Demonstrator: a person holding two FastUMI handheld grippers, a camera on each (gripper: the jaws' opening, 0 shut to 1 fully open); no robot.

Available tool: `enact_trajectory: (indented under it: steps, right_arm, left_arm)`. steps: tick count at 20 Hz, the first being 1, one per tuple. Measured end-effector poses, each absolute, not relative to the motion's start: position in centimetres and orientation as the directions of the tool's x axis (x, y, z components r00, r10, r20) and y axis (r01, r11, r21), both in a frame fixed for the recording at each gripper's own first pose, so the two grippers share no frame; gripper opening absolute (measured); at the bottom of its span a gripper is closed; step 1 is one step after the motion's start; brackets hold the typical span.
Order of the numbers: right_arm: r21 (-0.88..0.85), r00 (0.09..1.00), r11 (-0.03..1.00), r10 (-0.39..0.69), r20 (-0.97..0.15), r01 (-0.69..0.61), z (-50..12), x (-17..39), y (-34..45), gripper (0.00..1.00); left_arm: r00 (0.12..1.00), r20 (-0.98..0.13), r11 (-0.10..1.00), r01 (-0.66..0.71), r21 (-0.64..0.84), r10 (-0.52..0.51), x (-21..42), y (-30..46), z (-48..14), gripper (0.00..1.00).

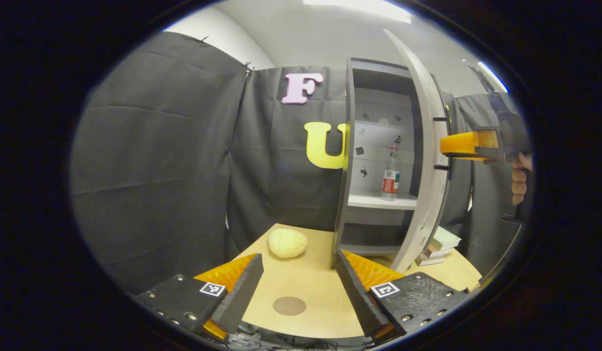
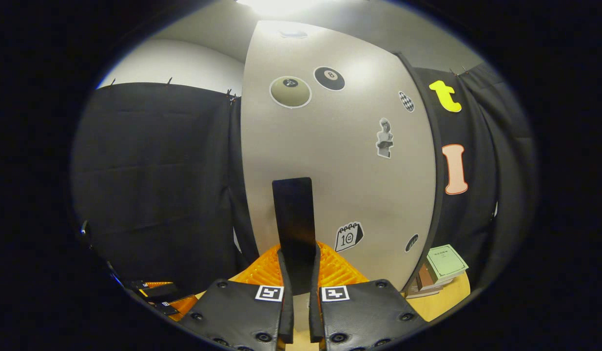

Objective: Open the cabinet door with the right hand, grasp the bottle in the cabinet with the left hand and place it on the coaster, then close the cabinet door with the right hand.

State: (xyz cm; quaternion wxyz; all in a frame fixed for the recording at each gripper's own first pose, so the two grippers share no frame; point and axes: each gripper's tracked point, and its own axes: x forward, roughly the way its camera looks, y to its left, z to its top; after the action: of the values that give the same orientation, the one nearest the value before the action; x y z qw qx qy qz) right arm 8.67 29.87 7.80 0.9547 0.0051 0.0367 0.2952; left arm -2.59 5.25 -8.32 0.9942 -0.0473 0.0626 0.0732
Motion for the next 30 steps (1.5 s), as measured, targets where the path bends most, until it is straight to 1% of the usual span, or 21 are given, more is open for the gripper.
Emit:
enact_trajectory:
  steps: [1,2,3,6,7,8,9,10,11,12,15,16,17,19,20,21,22,23,25,26,30]
  right_arm:
    - [0.039,0.825,0.828,0.56,-0.07,-0.559,7.9,8.4,29.5,0.14]
    - [0.045,0.829,0.832,0.555,-0.074,-0.553,7.9,8.3,29.1,0.14]
    - [0.044,0.831,0.835,0.55,-0.077,-0.549,7.9,8.2,28.7,0.14]
    - [0.042,0.845,0.848,0.53,-0.077,-0.528,7.9,7.5,27.7,0.14]
    - [0.045,0.851,0.855,0.519,-0.077,-0.517,7.9,7.5,27.3,0.14]
    - [0.047,0.858,0.862,0.507,-0.077,-0.505,7.9,7.3,26.9,0.14]
    - [0.046,0.866,0.869,0.494,-0.079,-0.492,7.9,7.3,26.5,0.14]
    - [0.044,0.873,0.877,0.481,-0.08,-0.479,7.9,7.1,26.0,0.14]
    - [0.043,0.88,0.884,0.468,-0.08,-0.466,7.9,7.0,25.6,0.14]
    - [0.042,0.887,0.89,0.455,-0.081,-0.453,7.9,6.8,25.1,0.11]
    - [0.052,0.911,0.914,0.405,-0.082,-0.402,7.8,6.8,23.7,0.14]
    - [0.053,0.92,0.923,0.384,-0.077,-0.381,8.0,6.7,23.2,0.14]
    - [0.053,0.929,0.932,0.363,-0.078,-0.36,8.0,6.9,22.7,0.11]
    - [0.051,0.942,0.945,0.326,-0.078,-0.323,7.9,7.0,21.7,0.1]
    - [0.044,0.948,0.951,0.31,-0.079,-0.307,7.9,7.0,21.2,0.13]
    - [0.035,0.953,0.956,0.293,-0.081,-0.291,7.9,7.0,20.6,0.13]
    - [0.027,0.958,0.962,0.274,-0.079,-0.273,8.0,7.0,20.0,0.12]
    - [0.02,0.964,0.967,0.255,-0.079,-0.254,8.0,7.1,19.6,0.12]
    - [0.026,0.971,0.974,0.228,-0.076,-0.227,8.0,7.2,18.8,0.12]
    - [0.032,0.973,0.975,0.22,-0.072,-0.218,8.0,7.2,18.7,0.12]
    - [0.038,0.981,0.984,0.179,-0.071,-0.177,8.0,7.5,17.5,0.12]
  left_arm:
    - [0.982,-0.132,0.985,-0.147,-0.088,0.135,-2.2,5.1,-8.2,0.89]
    - [0.983,-0.13,0.986,-0.14,-0.093,0.127,-1.9,4.8,-8.1,0.92]
    - [0.984,-0.129,0.986,-0.132,-0.099,0.119,-1.4,4.5,-7.9,0.89]
    - [0.988,-0.127,0.99,-0.098,-0.106,0.085,-0.2,3.3,-7.6,0.89]
    - [0.989,-0.127,0.991,-0.085,-0.103,0.071,0.4,2.8,-7.7,0.92]
    - [0.99,-0.127,0.992,-0.071,-0.1,0.058,0.8,2.3,-7.7,0.89]
    - [0.991,-0.127,0.994,-0.059,-0.097,0.047,1.2,1.7,-7.7,0.92]
    - [0.991,-0.128,0.994,-0.047,-0.095,0.034,1.6,1.1,-7.7,0.89]
    - [0.991,-0.131,0.995,-0.037,-0.095,0.024,1.9,0.6,-7.8,0.89]
    - [0.991,-0.133,0.995,-0.025,-0.098,0.012,2.1,0.0,-7.8,0.92]
    - [0.99,-0.136,0.995,0.014,-0.104,-0.028,2.8,-1.9,-8.0,0.92]
    - [0.99,-0.136,0.995,0.024,-0.1,-0.038,2.8,-2.5,-7.9,0.89]
    - [0.99,-0.137,0.995,0.033,-0.097,-0.047,3.1,-3.0,-8.0,0.89]
    - [0.988,-0.136,0.993,0.057,-0.102,-0.07,3.9,-3.9,-8.1,0.89]
    - [0.987,-0.139,0.992,0.069,-0.106,-0.083,4.5,-4.4,-8.1,0.89]
    - [0.985,-0.142,0.991,0.08,-0.107,-0.095,5.0,-5.1,-8.3,0.89]
    - [0.983,-0.148,0.99,0.091,-0.107,-0.106,5.1,-5.7,-8.4,0.92]
    - [0.981,-0.154,0.989,0.104,-0.107,-0.12,5.4,-6.3,-8.7,0.92]
    - [0.977,-0.158,0.987,0.126,-0.1,-0.141,5.2,-7.6,-9.3,0.92]
    - [0.976,-0.159,0.986,0.136,-0.096,-0.15,5.1,-8.0,-9.3,0.89]
    - [0.973,-0.155,0.983,0.162,-0.086,-0.173,5.2,-9.3,-9.0,0.89]
